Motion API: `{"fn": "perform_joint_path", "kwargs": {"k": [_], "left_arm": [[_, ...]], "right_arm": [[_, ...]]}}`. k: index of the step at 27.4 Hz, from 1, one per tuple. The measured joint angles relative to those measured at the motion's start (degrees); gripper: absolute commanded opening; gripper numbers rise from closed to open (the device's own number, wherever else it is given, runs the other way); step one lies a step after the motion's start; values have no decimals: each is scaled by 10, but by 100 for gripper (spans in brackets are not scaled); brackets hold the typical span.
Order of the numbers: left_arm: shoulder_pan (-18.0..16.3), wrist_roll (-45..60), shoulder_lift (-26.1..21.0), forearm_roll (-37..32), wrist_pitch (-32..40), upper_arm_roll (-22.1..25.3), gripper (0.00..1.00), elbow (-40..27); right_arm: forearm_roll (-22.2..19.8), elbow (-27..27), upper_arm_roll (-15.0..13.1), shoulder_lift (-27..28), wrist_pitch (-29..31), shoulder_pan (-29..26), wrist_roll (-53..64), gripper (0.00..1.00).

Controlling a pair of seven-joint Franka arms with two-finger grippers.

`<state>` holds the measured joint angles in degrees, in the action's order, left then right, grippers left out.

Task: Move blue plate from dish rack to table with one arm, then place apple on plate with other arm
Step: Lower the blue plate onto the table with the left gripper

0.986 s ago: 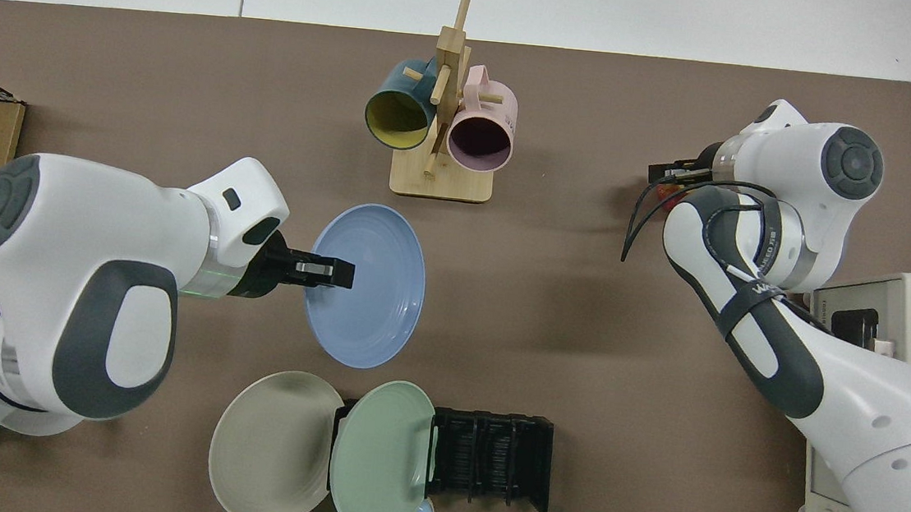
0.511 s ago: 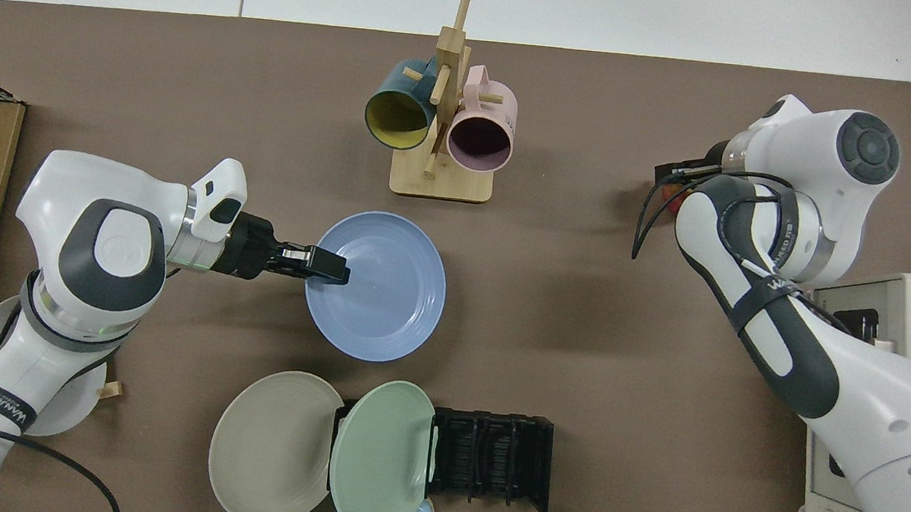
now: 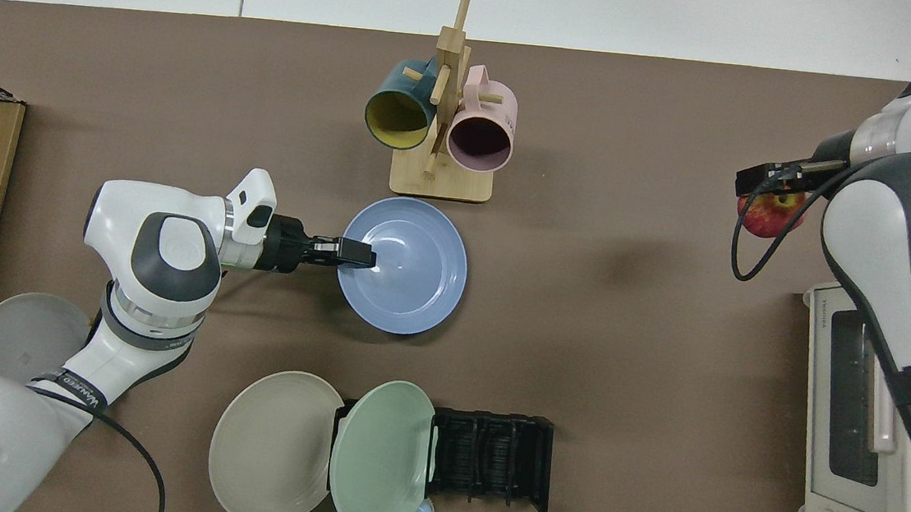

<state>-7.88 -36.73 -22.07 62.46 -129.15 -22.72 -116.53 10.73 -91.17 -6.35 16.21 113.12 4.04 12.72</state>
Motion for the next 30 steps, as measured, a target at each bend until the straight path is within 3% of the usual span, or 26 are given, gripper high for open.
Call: {"fn": "perform_joint_path", "kwargs": {"k": [9,30], "left_arm": [[1,13,-2,3,-29,-21,60,0],[3,227,68,-178,-36,-38,60,15]], "right_arm": [[-4,-9,0,1,0,-3,0,0],[-5,-10,5,1,1,7,-13,0]]}}
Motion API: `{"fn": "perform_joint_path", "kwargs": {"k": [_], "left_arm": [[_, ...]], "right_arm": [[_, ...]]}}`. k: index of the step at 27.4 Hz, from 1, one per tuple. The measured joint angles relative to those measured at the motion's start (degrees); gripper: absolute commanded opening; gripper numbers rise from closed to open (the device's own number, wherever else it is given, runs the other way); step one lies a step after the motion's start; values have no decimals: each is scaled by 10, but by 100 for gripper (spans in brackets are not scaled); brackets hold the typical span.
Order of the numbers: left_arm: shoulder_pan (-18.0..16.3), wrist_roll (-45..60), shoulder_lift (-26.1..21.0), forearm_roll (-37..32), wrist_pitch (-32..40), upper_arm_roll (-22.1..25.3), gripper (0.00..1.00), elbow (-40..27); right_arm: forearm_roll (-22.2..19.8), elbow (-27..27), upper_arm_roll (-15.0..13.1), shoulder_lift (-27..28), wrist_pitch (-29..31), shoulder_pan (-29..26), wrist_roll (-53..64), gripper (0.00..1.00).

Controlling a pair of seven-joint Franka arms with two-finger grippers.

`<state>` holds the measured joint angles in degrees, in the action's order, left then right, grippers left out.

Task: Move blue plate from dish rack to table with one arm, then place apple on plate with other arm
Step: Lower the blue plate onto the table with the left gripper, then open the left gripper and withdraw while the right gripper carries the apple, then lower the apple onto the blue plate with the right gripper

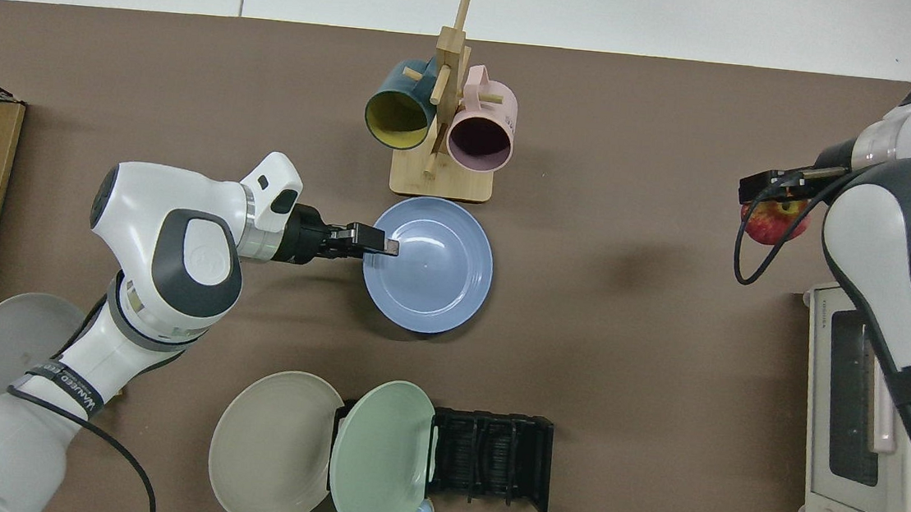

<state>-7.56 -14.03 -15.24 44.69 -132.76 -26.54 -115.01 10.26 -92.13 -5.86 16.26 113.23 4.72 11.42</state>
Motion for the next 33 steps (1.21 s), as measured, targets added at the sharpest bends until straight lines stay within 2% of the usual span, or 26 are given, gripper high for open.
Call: {"fn": "perform_joint_path", "kwargs": {"k": [6,9,12,14,18,20,23,27,30,33], "left_arm": [[2,77,20,-91,1,-14,61,0],[5,125,40,-164,24,-15,61,5],[5,173,70,-246,88,-14,61,27],[5,197,93,-288,150,-12,66,50],[5,220,134,-349,243,-9,68,94],[5,227,144,-373,279,-8,74,113],[5,231,149,-397,338,-1,88,154],[13,231,149,-404,397,29,89,213],[20,229,148,-404,437,56,97,253],[31,229,146,-404,465,80,97,290]], "right_arm": [[0,0,0,0,0,2,-2,0],[0,0,1,0,0,6,-16,0],[0,0,1,0,0,20,-45,0],[0,0,2,0,0,34,-66,0],[0,-1,3,-1,0,68,-120,0],[0,-2,3,-2,0,87,-152,0],[-1,-6,3,-4,8,124,-209,0],[-4,-22,4,-5,44,174,-279,0],[-5,-38,5,-5,75,211,-322,0],[-13,-54,6,-2,103,248,-366,0]]}}
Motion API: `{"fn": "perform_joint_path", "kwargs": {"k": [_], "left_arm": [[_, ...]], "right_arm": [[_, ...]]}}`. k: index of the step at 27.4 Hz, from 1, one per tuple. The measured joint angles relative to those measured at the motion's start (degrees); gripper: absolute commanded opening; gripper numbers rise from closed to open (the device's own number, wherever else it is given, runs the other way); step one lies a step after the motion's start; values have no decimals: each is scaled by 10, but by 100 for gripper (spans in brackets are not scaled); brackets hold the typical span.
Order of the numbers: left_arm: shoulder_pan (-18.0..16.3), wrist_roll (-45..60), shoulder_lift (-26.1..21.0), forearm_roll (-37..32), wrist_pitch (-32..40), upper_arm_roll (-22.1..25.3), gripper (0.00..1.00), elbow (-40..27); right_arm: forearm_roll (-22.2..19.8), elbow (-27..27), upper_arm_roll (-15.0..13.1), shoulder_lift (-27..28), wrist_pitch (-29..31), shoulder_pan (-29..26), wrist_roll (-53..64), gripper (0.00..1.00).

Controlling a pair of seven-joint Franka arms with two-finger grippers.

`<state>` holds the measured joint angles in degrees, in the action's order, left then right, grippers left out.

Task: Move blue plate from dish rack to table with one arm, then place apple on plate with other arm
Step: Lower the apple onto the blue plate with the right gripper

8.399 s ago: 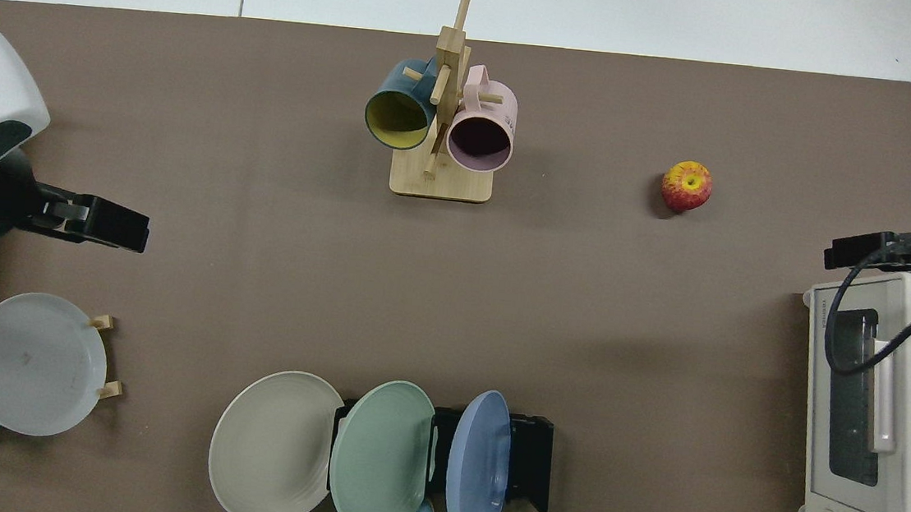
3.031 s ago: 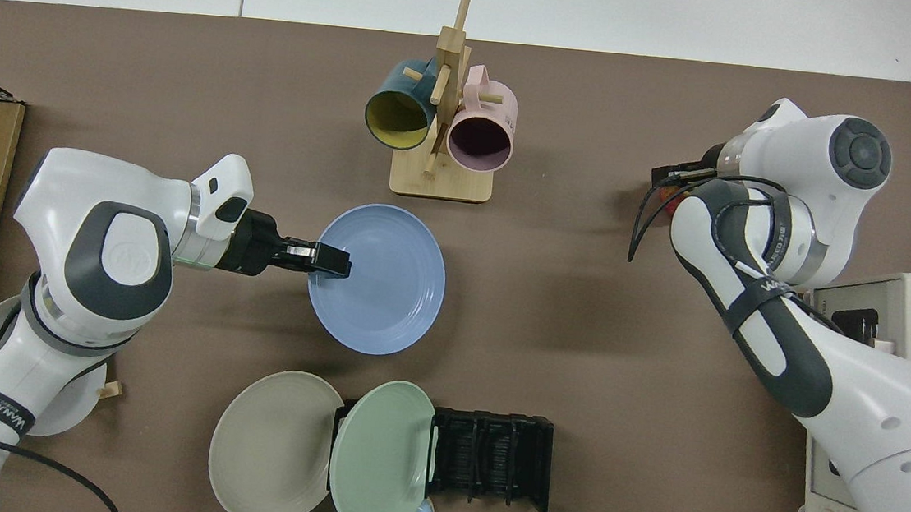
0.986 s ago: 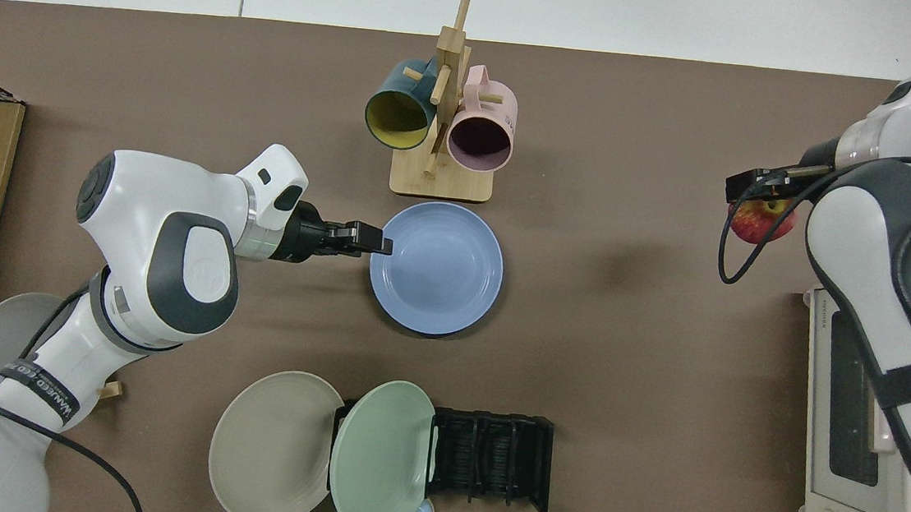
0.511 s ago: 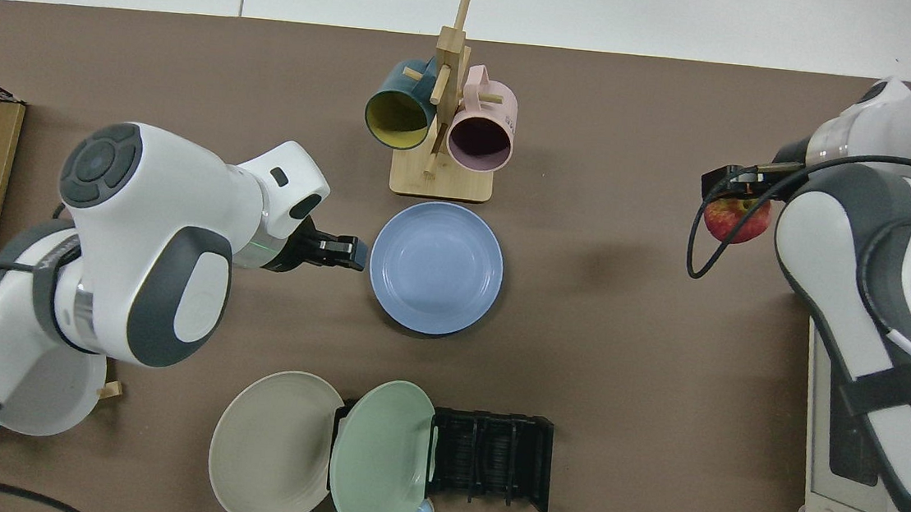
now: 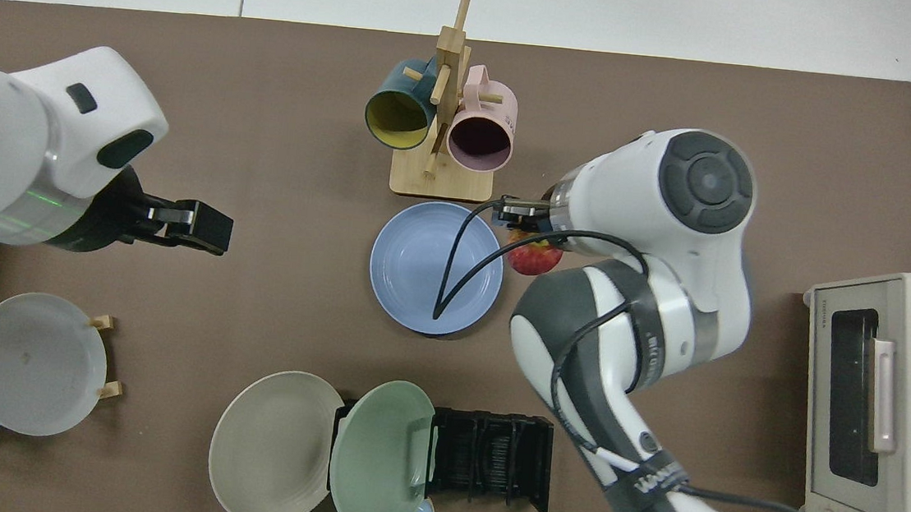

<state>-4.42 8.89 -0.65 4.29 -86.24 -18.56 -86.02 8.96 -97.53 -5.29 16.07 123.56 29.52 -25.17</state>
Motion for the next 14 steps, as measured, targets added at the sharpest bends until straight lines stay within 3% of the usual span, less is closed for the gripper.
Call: {"fn": "perform_joint_path", "kwargs": {"k": [8,14], "left_arm": [[14,0,-10,-21,25,22,99,39],[14,0,-9,-24,43,24,100,39]], "right_arm": [[-23,-10,0,35,58,71,-59,0],[-35,-11,0,80,123,93,-70,0]]}}
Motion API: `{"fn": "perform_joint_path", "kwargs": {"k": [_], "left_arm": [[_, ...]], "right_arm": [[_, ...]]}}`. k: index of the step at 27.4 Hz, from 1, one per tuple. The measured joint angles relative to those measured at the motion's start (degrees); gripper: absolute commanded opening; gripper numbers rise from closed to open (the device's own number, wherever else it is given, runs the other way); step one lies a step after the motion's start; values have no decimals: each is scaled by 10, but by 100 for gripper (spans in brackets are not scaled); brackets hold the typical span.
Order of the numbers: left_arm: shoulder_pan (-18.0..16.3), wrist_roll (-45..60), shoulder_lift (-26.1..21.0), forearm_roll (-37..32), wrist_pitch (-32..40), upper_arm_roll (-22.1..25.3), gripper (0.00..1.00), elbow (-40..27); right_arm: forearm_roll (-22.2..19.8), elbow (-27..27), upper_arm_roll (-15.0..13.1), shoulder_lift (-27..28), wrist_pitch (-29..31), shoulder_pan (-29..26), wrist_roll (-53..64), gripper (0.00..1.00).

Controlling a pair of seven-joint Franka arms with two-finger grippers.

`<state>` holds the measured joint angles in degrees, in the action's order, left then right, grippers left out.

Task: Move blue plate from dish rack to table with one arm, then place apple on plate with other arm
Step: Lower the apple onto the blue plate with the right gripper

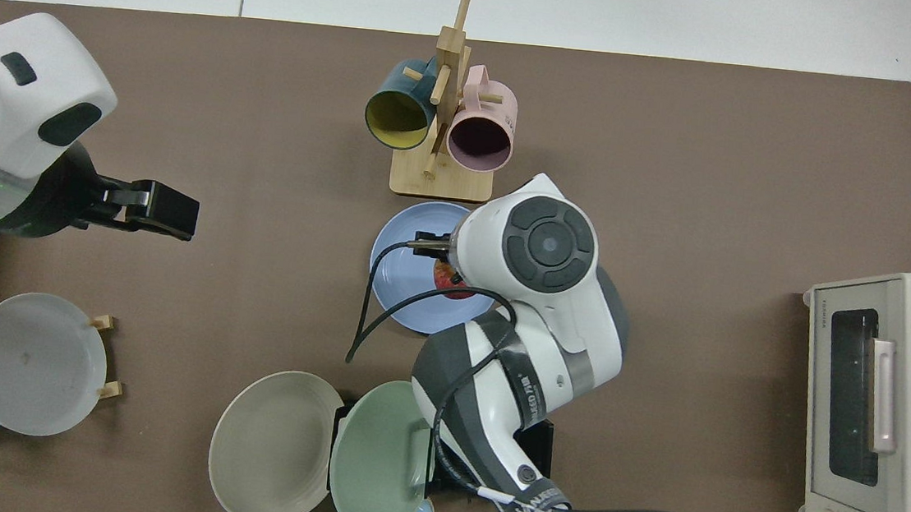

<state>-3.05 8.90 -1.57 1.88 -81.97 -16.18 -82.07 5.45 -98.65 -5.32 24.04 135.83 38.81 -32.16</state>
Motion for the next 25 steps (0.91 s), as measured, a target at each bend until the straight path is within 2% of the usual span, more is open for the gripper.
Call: {"fn": "perform_joint_path", "kwargs": {"k": [9,22,23,25], "left_arm": [[-3,2,3,-1,23,7,100,0],[-33,2,4,-1,30,18,100,0],[-37,2,4,-1,30,18,100,0],[-43,2,4,-1,30,19,100,0]], "right_arm": [[-2,6,-3,38,28,-1,2,0],[-1,7,1,46,32,7,2,0],[-1,7,1,47,32,8,2,6],[-1,7,1,48,32,8,2,28]]}}
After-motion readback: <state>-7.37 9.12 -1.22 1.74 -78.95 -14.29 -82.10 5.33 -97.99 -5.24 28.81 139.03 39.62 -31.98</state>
